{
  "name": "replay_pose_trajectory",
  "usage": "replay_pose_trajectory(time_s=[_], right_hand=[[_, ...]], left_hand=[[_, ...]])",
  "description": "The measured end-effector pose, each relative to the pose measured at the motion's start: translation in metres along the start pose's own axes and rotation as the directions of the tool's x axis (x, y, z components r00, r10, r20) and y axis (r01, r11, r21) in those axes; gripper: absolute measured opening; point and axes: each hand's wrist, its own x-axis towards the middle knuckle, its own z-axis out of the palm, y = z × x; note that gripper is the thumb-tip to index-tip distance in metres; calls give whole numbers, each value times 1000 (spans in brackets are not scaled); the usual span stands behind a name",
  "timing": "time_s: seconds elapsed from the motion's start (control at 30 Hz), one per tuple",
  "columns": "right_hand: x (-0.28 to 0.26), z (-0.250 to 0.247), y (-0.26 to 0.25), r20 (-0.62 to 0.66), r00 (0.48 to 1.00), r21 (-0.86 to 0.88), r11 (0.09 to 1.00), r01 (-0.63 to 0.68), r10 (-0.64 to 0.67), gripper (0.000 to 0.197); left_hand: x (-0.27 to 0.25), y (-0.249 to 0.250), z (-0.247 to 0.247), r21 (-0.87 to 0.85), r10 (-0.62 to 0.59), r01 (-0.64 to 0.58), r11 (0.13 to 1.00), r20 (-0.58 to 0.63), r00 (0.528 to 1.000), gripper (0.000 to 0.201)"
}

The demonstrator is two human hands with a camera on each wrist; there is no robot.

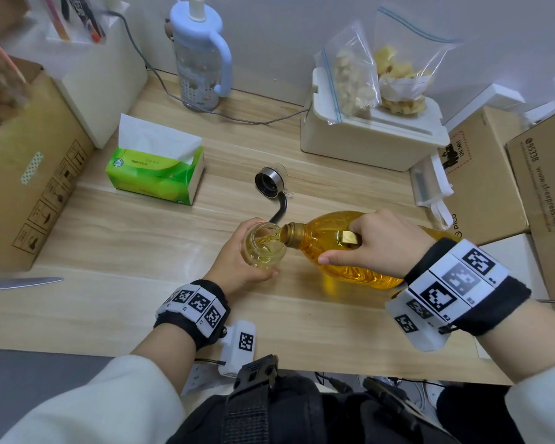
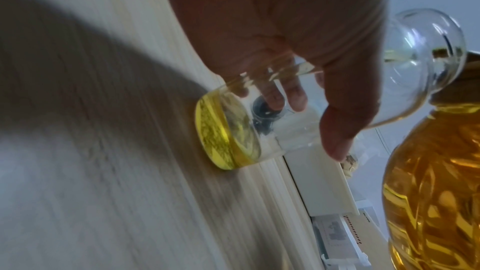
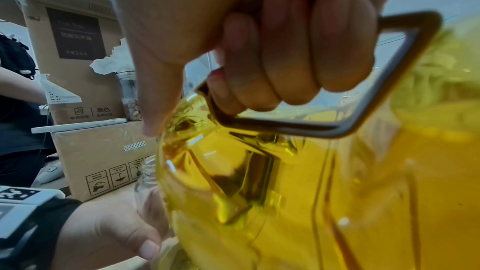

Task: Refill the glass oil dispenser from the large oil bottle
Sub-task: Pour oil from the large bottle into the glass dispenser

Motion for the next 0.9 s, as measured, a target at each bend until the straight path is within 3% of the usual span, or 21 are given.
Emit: replay_pose_trajectory(time_s=[0.9], right_hand=[[3,2,0,30,1000,29,1000,6,-7,62]], left_hand=[[0,-1,0,-1,-24,24,1000,4,1000,82]])
